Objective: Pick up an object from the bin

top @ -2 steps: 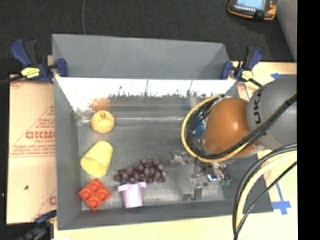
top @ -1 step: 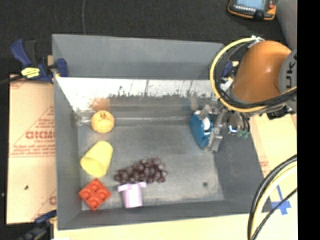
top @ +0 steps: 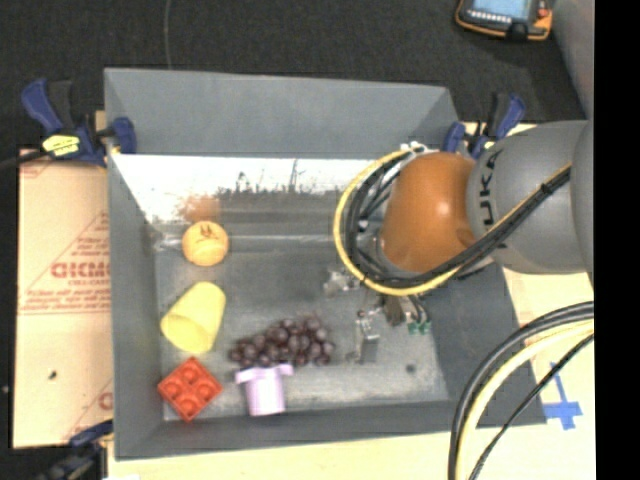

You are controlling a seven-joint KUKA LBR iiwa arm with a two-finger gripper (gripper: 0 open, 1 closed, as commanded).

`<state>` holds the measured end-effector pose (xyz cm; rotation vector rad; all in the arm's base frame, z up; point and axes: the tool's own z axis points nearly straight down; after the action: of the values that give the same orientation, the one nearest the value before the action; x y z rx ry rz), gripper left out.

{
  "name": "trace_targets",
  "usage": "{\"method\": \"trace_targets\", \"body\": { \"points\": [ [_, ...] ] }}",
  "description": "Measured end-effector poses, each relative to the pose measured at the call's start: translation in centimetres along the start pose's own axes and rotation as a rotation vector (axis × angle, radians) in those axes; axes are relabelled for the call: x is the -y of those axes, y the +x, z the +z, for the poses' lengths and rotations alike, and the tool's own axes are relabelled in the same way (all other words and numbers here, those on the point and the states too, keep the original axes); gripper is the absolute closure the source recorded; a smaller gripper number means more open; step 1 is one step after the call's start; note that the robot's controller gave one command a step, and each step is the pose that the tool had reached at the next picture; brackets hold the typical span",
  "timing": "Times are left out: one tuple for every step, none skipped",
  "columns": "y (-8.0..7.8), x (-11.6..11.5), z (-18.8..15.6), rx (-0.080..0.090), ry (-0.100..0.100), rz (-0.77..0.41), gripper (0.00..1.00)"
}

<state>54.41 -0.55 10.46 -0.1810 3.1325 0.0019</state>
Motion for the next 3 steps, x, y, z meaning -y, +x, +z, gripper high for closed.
{"method": "trace_targets", "body": {
  "points": [
    [0.6,-1.0,0.8,-0.006,-0.004,-0.057,0.00],
    [-0.8,-0.3,2.1,0.003,0.001,-0.199,0.00],
    [2.3,-1.6,3.2,0.004,-0.002,0.061,0.00]
  ]
}}
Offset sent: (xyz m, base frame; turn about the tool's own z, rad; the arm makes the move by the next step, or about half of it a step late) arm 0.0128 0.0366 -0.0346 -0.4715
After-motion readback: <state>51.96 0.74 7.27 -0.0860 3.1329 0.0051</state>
